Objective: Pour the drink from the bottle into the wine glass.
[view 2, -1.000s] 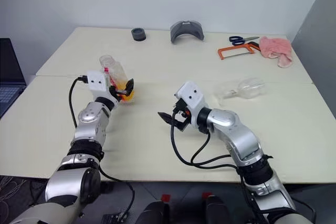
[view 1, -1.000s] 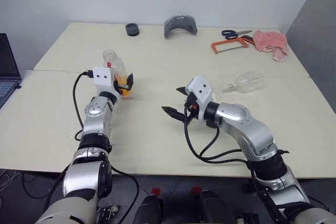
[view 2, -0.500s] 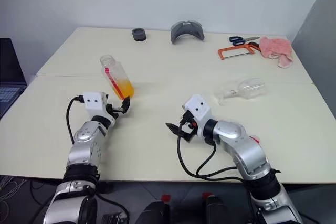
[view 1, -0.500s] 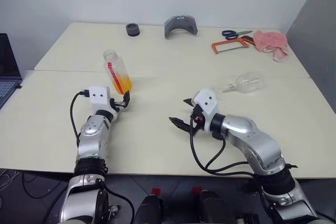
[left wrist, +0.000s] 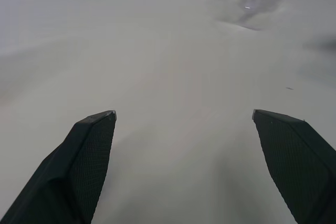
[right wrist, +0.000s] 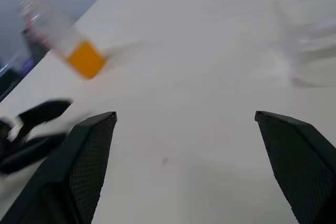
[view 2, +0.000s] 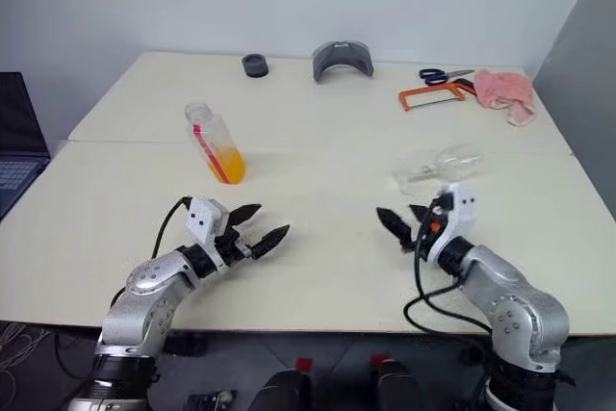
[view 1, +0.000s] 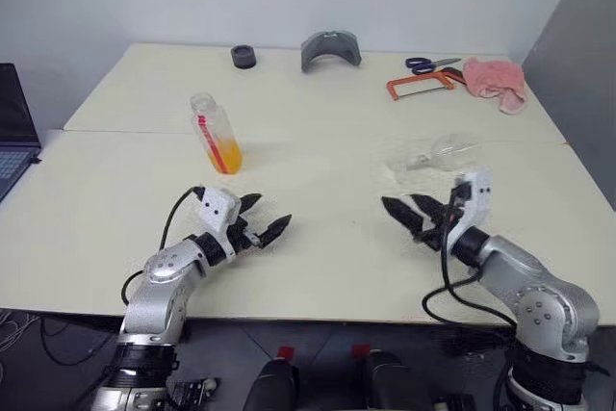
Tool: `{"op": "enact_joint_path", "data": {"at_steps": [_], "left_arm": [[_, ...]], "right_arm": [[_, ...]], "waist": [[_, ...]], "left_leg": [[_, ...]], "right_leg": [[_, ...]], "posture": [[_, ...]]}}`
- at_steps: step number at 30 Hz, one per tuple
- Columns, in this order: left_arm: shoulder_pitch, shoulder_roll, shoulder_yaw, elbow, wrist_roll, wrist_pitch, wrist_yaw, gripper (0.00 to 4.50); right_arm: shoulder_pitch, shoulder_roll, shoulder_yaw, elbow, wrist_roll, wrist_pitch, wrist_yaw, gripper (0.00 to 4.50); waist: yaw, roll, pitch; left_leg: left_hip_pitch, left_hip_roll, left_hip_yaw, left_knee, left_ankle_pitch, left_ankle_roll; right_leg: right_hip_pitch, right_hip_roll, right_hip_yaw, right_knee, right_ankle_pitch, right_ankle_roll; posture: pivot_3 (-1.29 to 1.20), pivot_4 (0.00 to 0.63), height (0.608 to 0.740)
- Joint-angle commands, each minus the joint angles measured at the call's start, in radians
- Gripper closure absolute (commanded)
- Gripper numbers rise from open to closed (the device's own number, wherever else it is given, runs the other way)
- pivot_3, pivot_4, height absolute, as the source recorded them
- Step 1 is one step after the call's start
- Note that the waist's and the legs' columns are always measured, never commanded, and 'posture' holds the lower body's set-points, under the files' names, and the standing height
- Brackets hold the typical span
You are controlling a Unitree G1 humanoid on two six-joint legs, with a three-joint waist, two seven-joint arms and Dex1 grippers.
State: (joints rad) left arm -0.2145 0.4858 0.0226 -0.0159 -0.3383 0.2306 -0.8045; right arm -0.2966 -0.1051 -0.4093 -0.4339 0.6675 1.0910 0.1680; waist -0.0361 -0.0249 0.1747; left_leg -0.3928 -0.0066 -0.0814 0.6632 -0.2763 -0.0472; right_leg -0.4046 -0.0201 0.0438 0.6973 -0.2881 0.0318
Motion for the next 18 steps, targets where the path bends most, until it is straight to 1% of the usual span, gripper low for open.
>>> {"op": "enact_joint_path", "data": {"at_steps": [1, 5, 8, 12, 18], "left_arm": [[-0.075, 0.032, -0.040, -0.019, -0.009, -0.015, -0.099, 0.03], [-0.139, 0.066, -0.112, -0.038, -0.002, -0.008, -0.218, 0.03], [-0.174, 0.069, -0.131, -0.059, -0.019, 0.029, -0.248, 0.03], [-0.191, 0.069, -0.147, -0.072, -0.014, 0.042, -0.270, 0.03], [-0.187, 0.064, -0.150, -0.068, -0.006, 0.033, -0.287, 0.03]], "right_arm": [[-0.092, 0.051, -0.129, 0.095, 0.083, 0.024, -0.124, 0.00], [-0.210, 0.103, -0.223, 0.232, 0.148, 0.023, -0.241, 0.00], [-0.279, 0.117, -0.257, 0.334, 0.172, 0.000, -0.291, 0.00], [-0.336, 0.117, -0.268, 0.453, 0.179, -0.066, -0.320, 0.00], [-0.396, 0.098, -0.269, 0.634, 0.173, -0.215, -0.299, 0.00]], "waist": [[0.002, 0.000, 0.000], [-0.002, 0.002, 0.001], [-0.005, 0.002, 0.001], [-0.011, 0.003, 0.001], [-0.016, 0.003, 0.001]], "left_leg": [[0.000, 0.000, 0.001, 0.000, 0.000, 0.000], [0.000, 0.000, 0.002, -0.001, 0.000, 0.000], [0.000, 0.000, 0.002, -0.001, 0.000, 0.000], [-0.001, 0.001, 0.002, -0.001, 0.000, 0.000], [-0.001, 0.001, 0.002, -0.001, 0.000, 0.000]], "right_leg": [[0.000, 0.000, 0.000, 0.000, 0.000, 0.000], [0.000, 0.000, 0.000, 0.000, 0.000, 0.000], [-0.001, 0.000, 0.000, 0.000, 0.000, 0.000], [-0.001, 0.000, 0.000, 0.000, 0.000, 0.000], [-0.001, 0.000, 0.000, 0.000, 0.000, 0.000]], "posture": [[0.00, 0.150, 0.740], [0.00, 0.150, 0.740], [0.00, 0.150, 0.740], [0.00, 0.150, 0.740], [0.00, 0.150, 0.740]]}}
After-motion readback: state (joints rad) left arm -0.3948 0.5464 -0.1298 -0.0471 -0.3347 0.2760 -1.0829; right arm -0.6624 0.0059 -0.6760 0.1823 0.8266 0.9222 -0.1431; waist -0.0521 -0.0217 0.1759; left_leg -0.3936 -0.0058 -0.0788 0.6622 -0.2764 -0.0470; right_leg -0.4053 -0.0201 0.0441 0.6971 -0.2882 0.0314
